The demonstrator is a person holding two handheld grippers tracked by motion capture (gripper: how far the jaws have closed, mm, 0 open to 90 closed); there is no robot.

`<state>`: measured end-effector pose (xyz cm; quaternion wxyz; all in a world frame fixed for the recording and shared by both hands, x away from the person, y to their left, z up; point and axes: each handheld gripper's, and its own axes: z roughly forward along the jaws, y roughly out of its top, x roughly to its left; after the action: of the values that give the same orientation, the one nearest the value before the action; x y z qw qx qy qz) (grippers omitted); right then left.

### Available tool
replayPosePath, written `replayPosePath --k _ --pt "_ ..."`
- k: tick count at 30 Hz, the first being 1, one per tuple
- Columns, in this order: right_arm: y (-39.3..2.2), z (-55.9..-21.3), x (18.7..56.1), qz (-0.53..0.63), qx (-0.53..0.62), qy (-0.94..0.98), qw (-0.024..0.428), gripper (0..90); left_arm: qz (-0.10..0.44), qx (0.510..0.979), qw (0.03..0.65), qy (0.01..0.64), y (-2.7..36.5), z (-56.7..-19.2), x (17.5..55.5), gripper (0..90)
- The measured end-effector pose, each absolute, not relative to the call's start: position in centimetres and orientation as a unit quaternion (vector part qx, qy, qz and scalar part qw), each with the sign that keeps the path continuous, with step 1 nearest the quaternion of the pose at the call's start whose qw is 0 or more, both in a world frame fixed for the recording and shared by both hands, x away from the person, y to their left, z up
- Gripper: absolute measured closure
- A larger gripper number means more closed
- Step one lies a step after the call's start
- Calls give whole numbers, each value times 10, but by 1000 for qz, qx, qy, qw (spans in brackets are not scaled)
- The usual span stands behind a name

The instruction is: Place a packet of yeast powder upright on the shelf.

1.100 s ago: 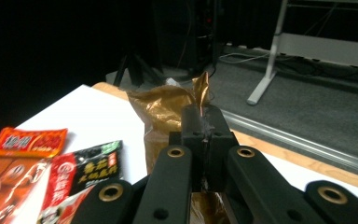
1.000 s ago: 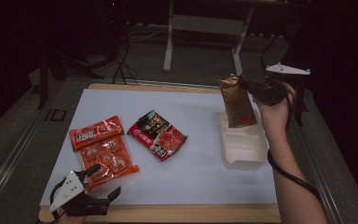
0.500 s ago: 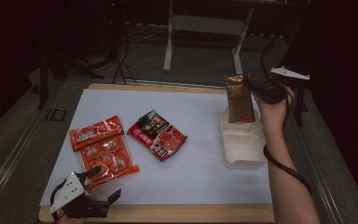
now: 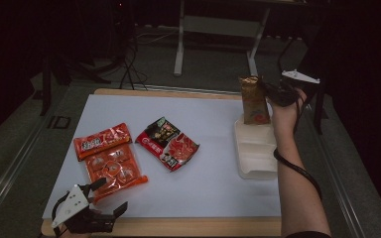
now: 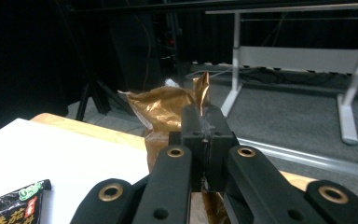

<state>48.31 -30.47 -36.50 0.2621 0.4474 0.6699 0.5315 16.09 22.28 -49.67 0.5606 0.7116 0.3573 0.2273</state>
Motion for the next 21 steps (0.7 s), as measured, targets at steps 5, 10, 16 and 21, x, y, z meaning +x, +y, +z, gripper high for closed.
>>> replayPosePath --k 5,10,16,21 --pt "-302 -374 484 537 437 676 254 897 226 712 560 357 222 -497 161 10" --pt "-302 -381 484 543 440 675 237 897 226 713 560 357 222 -497 161 10" --pt "-302 -393 483 546 453 673 210 897 225 713 560 357 222 -497 161 10" --pt "-304 -399 483 545 471 670 181 893 226 715 559 354 221 -496 161 10"
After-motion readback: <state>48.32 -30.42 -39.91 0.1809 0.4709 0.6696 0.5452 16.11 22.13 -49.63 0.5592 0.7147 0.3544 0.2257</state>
